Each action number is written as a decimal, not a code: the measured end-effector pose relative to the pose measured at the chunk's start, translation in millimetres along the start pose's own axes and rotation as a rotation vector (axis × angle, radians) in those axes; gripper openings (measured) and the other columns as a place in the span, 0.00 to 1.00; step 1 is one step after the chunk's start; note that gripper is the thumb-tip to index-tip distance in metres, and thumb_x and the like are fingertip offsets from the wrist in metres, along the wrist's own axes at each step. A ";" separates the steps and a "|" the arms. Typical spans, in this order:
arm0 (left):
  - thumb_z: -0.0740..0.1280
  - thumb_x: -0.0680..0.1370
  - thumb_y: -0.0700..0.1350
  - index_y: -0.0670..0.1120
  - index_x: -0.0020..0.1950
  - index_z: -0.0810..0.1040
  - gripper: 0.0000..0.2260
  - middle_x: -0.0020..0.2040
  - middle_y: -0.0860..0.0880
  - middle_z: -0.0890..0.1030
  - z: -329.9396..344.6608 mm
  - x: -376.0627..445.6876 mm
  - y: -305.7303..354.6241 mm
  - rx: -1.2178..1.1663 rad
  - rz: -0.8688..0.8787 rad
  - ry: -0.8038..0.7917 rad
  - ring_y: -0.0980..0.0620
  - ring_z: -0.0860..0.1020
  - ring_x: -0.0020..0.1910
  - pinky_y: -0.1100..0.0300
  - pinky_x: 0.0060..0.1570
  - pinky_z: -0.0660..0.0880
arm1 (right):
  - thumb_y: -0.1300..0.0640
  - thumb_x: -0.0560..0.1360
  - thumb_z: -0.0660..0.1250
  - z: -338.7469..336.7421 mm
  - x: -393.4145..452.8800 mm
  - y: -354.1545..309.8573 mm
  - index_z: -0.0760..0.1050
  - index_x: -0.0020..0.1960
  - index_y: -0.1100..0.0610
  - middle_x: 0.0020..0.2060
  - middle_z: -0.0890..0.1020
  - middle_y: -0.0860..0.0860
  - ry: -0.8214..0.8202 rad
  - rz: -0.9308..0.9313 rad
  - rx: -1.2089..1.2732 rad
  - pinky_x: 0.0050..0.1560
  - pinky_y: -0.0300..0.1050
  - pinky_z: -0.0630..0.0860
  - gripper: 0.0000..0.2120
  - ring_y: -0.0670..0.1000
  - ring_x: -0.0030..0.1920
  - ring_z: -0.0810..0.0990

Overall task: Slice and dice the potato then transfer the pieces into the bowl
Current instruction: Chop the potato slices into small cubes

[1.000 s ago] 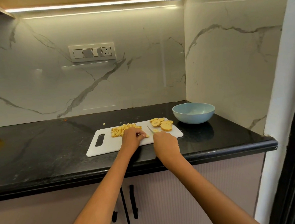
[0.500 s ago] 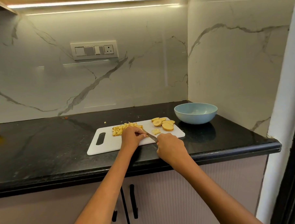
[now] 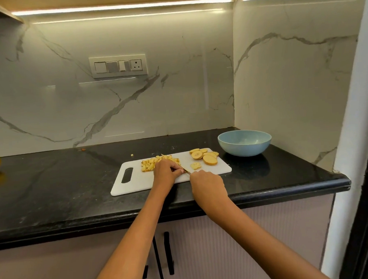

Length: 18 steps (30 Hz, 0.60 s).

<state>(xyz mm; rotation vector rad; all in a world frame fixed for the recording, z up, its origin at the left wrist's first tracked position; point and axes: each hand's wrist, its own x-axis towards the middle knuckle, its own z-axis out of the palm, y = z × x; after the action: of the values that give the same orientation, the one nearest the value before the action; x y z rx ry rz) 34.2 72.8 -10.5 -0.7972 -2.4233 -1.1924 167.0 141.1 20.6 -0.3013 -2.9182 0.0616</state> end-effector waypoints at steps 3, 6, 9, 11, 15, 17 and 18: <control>0.73 0.71 0.37 0.38 0.45 0.84 0.05 0.43 0.42 0.84 -0.3 0.2 -0.3 -0.016 -0.004 -0.001 0.53 0.79 0.43 0.65 0.43 0.71 | 0.60 0.79 0.59 -1.2 1.6 6.2 0.70 0.63 0.60 0.56 0.77 0.56 0.015 0.034 0.058 0.49 0.44 0.73 0.13 0.54 0.54 0.78; 0.73 0.71 0.38 0.38 0.46 0.84 0.06 0.44 0.43 0.84 0.5 -0.3 -0.4 -0.018 -0.011 0.001 0.55 0.77 0.42 0.65 0.44 0.71 | 0.57 0.78 0.61 -3.2 5.5 16.5 0.71 0.60 0.58 0.54 0.77 0.55 -0.002 0.119 0.206 0.51 0.45 0.73 0.12 0.54 0.53 0.77; 0.72 0.71 0.39 0.39 0.47 0.84 0.06 0.45 0.43 0.84 2.3 2.9 0.2 0.010 -0.019 -0.005 0.55 0.77 0.43 0.66 0.44 0.69 | 0.56 0.78 0.62 -3.6 1.8 25.1 0.72 0.59 0.57 0.54 0.77 0.54 -0.020 0.177 0.269 0.53 0.46 0.75 0.11 0.53 0.53 0.77; 0.72 0.72 0.40 0.39 0.47 0.84 0.06 0.46 0.43 0.83 4.6 6.0 1.9 0.041 -0.013 -0.012 0.55 0.75 0.42 0.66 0.43 0.68 | 0.57 0.78 0.62 -2.4 -2.3 29.3 0.71 0.60 0.57 0.54 0.77 0.54 -0.010 0.209 0.258 0.51 0.44 0.74 0.12 0.52 0.52 0.77; 0.71 0.73 0.41 0.41 0.47 0.83 0.05 0.49 0.45 0.82 7.6 10.5 3.9 0.111 -0.009 -0.002 0.54 0.76 0.45 0.64 0.45 0.69 | 0.57 0.78 0.62 -3.0 -7.0 32.5 0.71 0.61 0.58 0.54 0.77 0.54 0.024 0.279 0.235 0.50 0.41 0.73 0.12 0.51 0.53 0.78; 0.69 0.74 0.41 0.42 0.49 0.83 0.06 0.52 0.46 0.82 7.1 10.7 2.2 0.119 -0.023 0.032 0.52 0.77 0.49 0.64 0.47 0.69 | 0.57 0.79 0.62 -4.4 -4.8 30.2 0.71 0.61 0.58 0.55 0.77 0.54 0.024 0.304 0.236 0.50 0.41 0.73 0.12 0.51 0.54 0.77; 0.69 0.75 0.40 0.42 0.50 0.83 0.06 0.53 0.46 0.82 5.9 10.2 1.5 0.117 -0.032 0.052 0.51 0.77 0.50 0.64 0.47 0.68 | 0.57 0.79 0.62 -4.7 -2.5 27.7 0.71 0.61 0.58 0.55 0.77 0.54 0.021 0.309 0.243 0.50 0.42 0.73 0.12 0.51 0.55 0.77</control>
<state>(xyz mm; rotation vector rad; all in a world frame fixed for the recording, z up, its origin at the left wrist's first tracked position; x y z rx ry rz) 26.8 81.8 -7.9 -0.6872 -2.4460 -1.0573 175.9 167.8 23.0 -0.6998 -2.7772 0.4519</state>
